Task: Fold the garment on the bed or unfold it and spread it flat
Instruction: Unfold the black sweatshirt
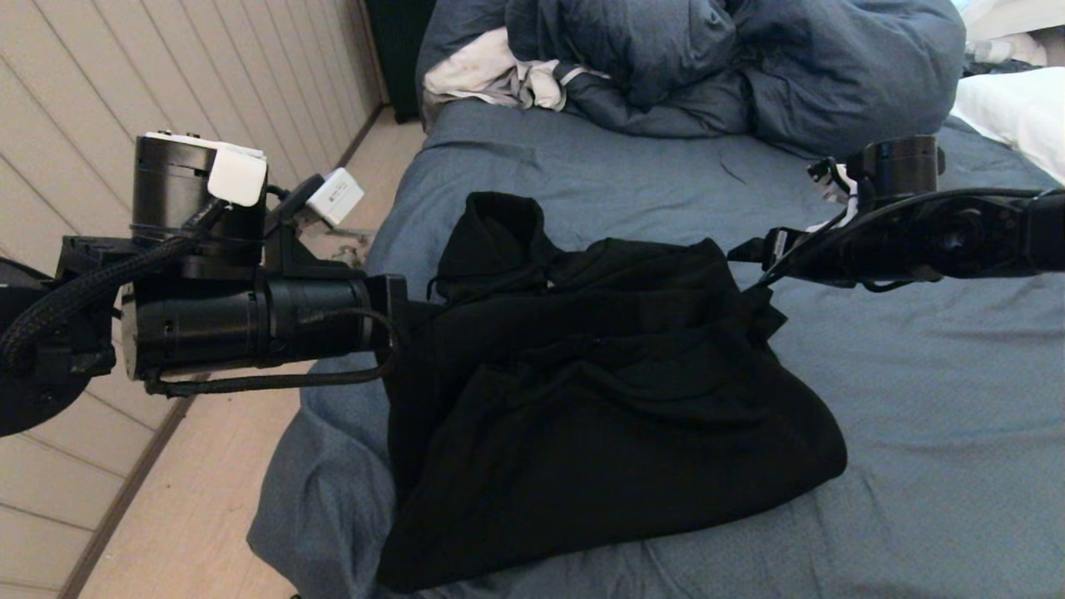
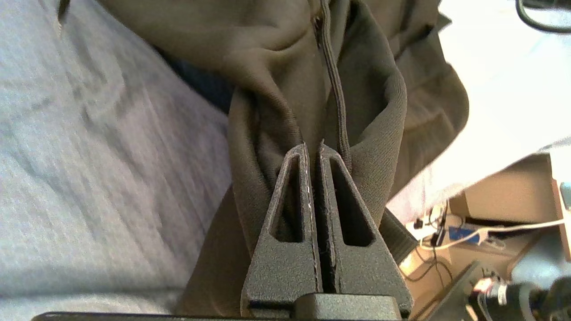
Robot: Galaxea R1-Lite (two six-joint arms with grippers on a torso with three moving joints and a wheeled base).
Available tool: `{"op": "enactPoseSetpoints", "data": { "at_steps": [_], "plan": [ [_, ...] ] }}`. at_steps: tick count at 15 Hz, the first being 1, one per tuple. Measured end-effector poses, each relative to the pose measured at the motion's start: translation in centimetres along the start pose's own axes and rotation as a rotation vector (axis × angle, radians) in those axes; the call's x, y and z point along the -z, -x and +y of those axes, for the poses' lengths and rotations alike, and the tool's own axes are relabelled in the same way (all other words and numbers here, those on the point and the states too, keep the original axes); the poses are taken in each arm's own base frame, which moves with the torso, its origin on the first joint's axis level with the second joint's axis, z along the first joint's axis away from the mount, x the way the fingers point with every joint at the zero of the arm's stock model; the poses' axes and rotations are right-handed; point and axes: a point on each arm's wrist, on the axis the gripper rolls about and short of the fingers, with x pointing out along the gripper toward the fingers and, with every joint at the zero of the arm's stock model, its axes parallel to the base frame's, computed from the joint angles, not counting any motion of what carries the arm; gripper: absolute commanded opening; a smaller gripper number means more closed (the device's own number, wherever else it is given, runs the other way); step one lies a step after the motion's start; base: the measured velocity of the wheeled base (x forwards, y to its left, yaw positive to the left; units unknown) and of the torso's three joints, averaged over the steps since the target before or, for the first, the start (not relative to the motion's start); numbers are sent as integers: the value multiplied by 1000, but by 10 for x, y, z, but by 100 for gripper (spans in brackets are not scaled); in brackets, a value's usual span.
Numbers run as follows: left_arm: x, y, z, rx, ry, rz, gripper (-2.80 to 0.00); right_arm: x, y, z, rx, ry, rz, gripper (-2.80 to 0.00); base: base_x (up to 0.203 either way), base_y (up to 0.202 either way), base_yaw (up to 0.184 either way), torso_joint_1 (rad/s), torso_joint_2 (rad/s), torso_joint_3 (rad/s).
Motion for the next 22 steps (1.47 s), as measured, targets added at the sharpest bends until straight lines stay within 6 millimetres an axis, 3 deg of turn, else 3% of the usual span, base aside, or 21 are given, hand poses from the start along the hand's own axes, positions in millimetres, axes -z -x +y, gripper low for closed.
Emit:
{"op": "enactPoseSetpoints", "data": {
  "at_steps": [3, 6, 9, 10, 13, 17, 18, 22],
  "plan": [
    [5, -3, 2, -4, 4, 14, -280, 4, -1, 8, -15, 8, 10, 0, 0, 0, 0, 0, 0, 0],
    [0, -22, 13, -17, 6, -32, -280, 5, -4, 11, -24, 16, 14, 0, 0, 0, 0, 0, 0, 0],
    [-1, -37, 24, -28, 2, -65, -280, 13, -16, 32, -71, 23, 44, 0, 0, 0, 0, 0, 0, 0],
    [0, -39, 26, -34, 4, -62, -280, 17, -19, 39, -86, 14, 55, -280, 0, 0, 0, 0, 0, 0],
    [-5, -40, 36, -63, 10, -78, -280, 20, -21, 50, -110, 0, 64, -280, 0, 0, 0, 0, 0, 0],
    [-30, -34, 60, -128, 24, -155, -280, 24, -21, 58, -135, 11, 74, -280, 0, 0, 0, 0, 0, 0],
    [-35, -35, 67, -149, 30, -165, 0, 25, -22, 59, -138, 14, 76, -280, 0, 0, 0, 0, 0, 0],
    [-47, -56, 90, -230, 42, -201, 0, 24, -25, 64, -150, 23, 67, -280, 0, 0, 0, 0, 0, 0]
  ]
}}
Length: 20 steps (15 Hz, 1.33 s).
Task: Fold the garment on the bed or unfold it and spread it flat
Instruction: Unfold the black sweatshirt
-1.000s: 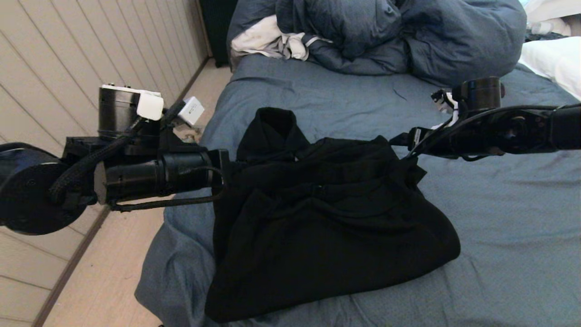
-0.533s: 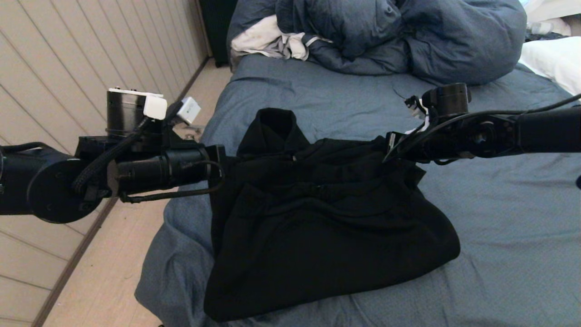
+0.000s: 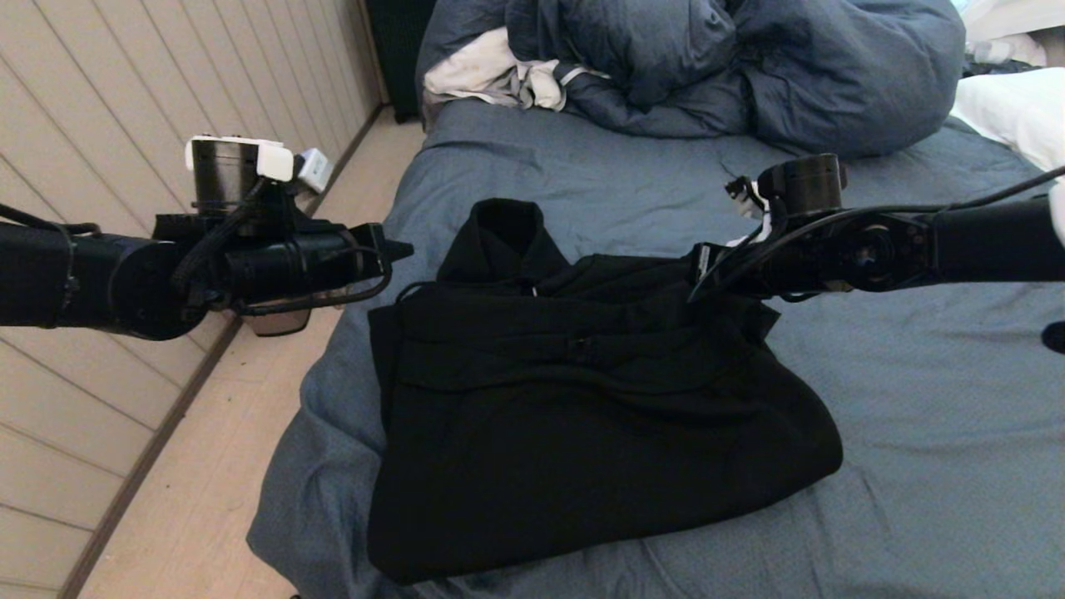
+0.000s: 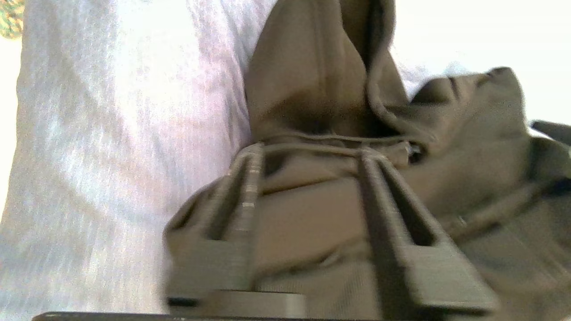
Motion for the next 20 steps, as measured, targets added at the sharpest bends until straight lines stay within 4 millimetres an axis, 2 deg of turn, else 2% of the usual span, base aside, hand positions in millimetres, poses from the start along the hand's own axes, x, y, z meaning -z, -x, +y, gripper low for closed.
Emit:
{"op": "enactPoseSetpoints", "data": {
  "at_steps": [3, 5, 7, 11, 13, 16, 18, 20],
  "plan": [
    [2, -24, 11, -25, 5, -3, 0, -1, -6, 1, -2, 2, -5, -280, 0, 0, 0, 0, 0, 0],
    [10, -22, 16, -42, 13, 27, 0, -4, -7, 1, -4, 3, -16, -280, 0, 0, 0, 0, 0, 0],
    [22, -6, 10, -38, 13, 67, 0, -7, -7, 2, -6, 4, -25, -280, 0, 0, 0, 0, 0, 0],
    [50, 41, -15, 11, 3, 164, 0, -10, -8, 2, -8, 4, -35, -280, 0, 0, 0, 0, 0, 0],
    [66, 53, -28, 53, -5, 216, 0, -10, -10, 2, -8, 4, -34, -280, 0, 0, 0, 0, 0, 0],
    [85, 49, -35, 71, -4, 276, 0, -9, -10, 1, -7, 4, -32, -280, 0, 0, 0, 0, 0, 0],
    [94, 35, -34, 72, -8, 287, 0, -10, -11, 1, -7, 4, -35, -280, 0, 0, 0, 0, 0, 0],
    [95, 16, -27, 69, -7, 230, 0, -11, -11, 0, -5, 3, -38, -280, 0, 0, 0, 0, 0, 0]
  ]
}}
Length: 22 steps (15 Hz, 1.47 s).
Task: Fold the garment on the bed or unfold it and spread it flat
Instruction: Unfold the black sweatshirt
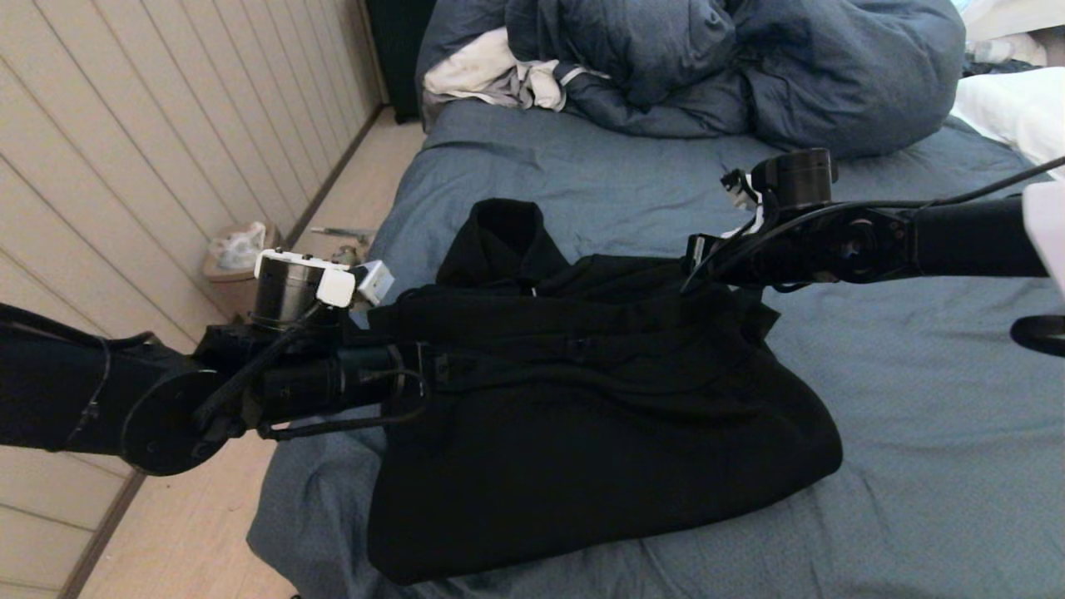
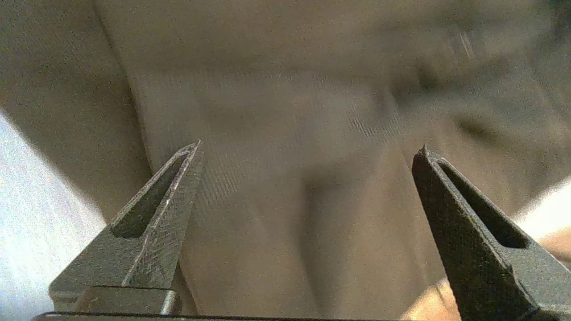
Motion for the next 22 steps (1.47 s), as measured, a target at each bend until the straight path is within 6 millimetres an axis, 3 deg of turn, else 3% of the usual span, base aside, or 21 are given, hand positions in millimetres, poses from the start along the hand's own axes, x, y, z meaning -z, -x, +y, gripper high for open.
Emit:
{"op": "enactPoseSetpoints", "data": {
  "at_steps": [3, 11, 12, 18, 22],
  "plan": [
    [-8, -15, 24, -38, 18, -49, 0, 0, -1, -1, 2, 0, -1, -280, 0, 0, 0, 0, 0, 0],
    [-2, -27, 38, -63, 37, -24, 0, 1, -5, -2, 5, 0, 3, -280, 0, 0, 0, 0, 0, 0],
    [1, -27, 36, -58, 37, -16, -280, 1, -5, -2, 4, 0, 4, -280, 0, 0, 0, 0, 0, 0],
    [2, -21, 27, -38, 40, -18, -280, 0, -5, -3, 5, 0, -2, -280, 0, 0, 0, 0, 0, 0],
    [3, -3, 21, -14, 44, -17, -280, -1, -5, -3, 6, 0, -2, -280, 0, 0, 0, 0, 0, 0]
  ]
}}
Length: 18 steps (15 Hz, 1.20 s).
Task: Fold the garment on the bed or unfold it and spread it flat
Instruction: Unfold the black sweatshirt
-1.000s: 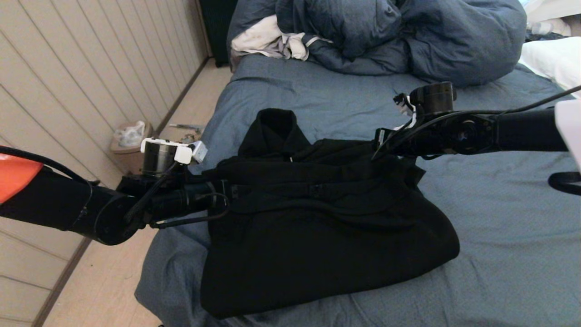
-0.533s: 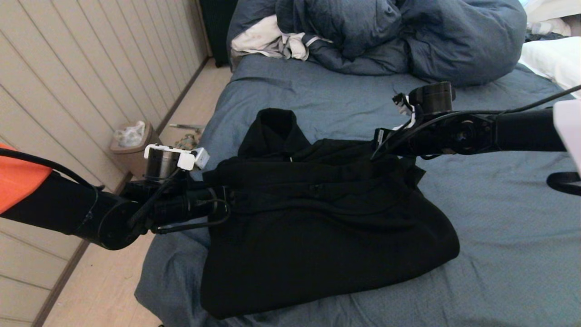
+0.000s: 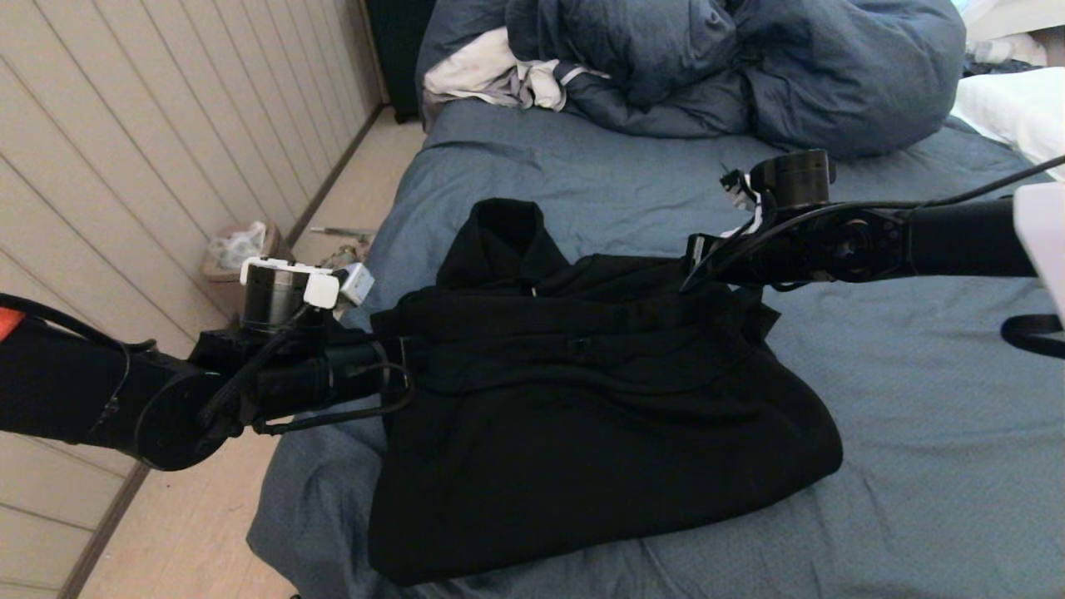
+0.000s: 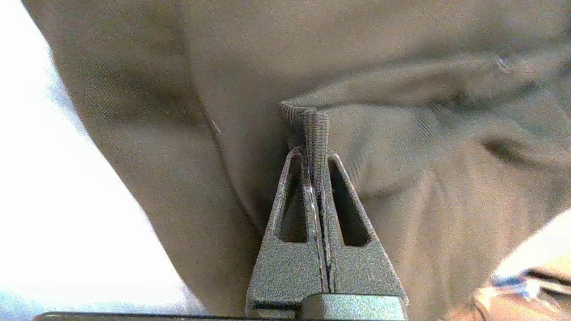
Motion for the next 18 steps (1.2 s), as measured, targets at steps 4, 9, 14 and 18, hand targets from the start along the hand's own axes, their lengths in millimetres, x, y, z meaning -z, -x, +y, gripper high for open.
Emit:
{"op": "enactPoseSetpoints", "data": {
  "at_steps": [4, 9, 14, 18],
  "plan": [
    [8, 23, -8, 30, -5, 14, -280, 0, 1, 0, 0, 0, 0, -280, 0, 0, 0, 0, 0, 0],
    [27, 64, -35, 103, -39, 76, -280, -1, 2, 0, 0, -1, -1, -280, 0, 0, 0, 0, 0, 0],
    [45, 102, -57, 183, -58, 142, -280, 1, 8, 2, 19, -12, 111, -280, 0, 0, 0, 0, 0, 0],
    [49, 115, -62, 214, -51, 141, -280, -11, 38, 7, -91, -36, 204, -280, 0, 0, 0, 0, 0, 0]
  ]
}}
